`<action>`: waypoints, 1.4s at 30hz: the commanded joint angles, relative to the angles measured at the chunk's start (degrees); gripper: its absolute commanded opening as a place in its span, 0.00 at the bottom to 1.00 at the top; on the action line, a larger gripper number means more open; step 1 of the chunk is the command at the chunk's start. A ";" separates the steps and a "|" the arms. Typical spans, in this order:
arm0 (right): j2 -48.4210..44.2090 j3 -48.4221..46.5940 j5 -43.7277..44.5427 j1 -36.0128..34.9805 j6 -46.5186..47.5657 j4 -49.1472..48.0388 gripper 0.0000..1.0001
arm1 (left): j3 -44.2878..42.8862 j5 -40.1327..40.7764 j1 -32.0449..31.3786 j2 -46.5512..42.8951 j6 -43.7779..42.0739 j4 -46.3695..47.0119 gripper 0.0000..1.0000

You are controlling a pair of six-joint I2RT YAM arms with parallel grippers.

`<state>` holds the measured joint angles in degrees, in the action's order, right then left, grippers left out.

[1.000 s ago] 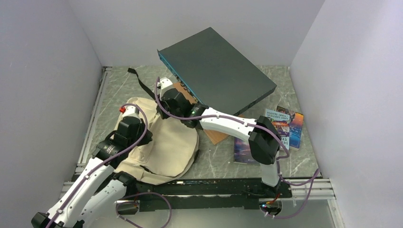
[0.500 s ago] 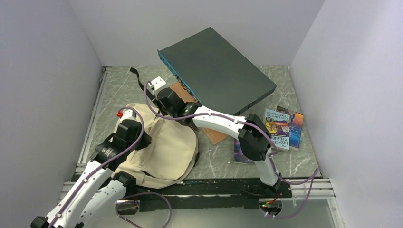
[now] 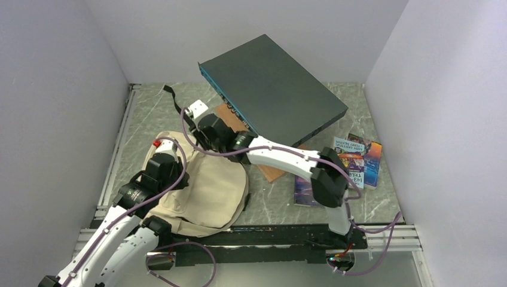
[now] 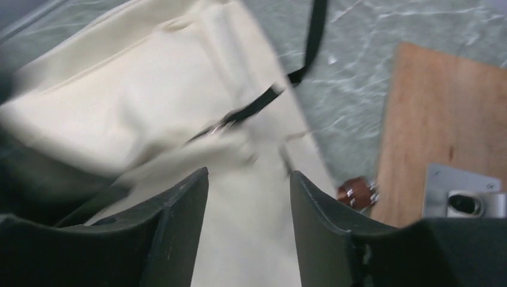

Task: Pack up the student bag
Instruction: Zip the student bag at the center of the board, then unzip the student bag at the center of the board.

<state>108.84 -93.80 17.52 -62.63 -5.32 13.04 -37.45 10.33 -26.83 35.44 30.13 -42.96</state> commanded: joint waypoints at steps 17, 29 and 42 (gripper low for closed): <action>-52.39 44.85 -24.64 -3.79 -15.47 -6.31 0.82 | -12.64 -2.67 0.29 11.70 -12.93 0.86 0.78; -36.94 52.11 -7.23 -19.67 -21.20 -22.00 0.78 | -12.18 -2.37 0.29 5.35 -5.50 -5.43 0.76; -8.98 29.63 1.04 -23.63 -14.50 -23.08 0.66 | -11.07 14.37 0.29 -4.08 1.82 -12.03 0.81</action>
<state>96.42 -59.11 17.85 -85.36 -22.24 -6.15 -48.03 19.51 -26.65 30.92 28.18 -52.25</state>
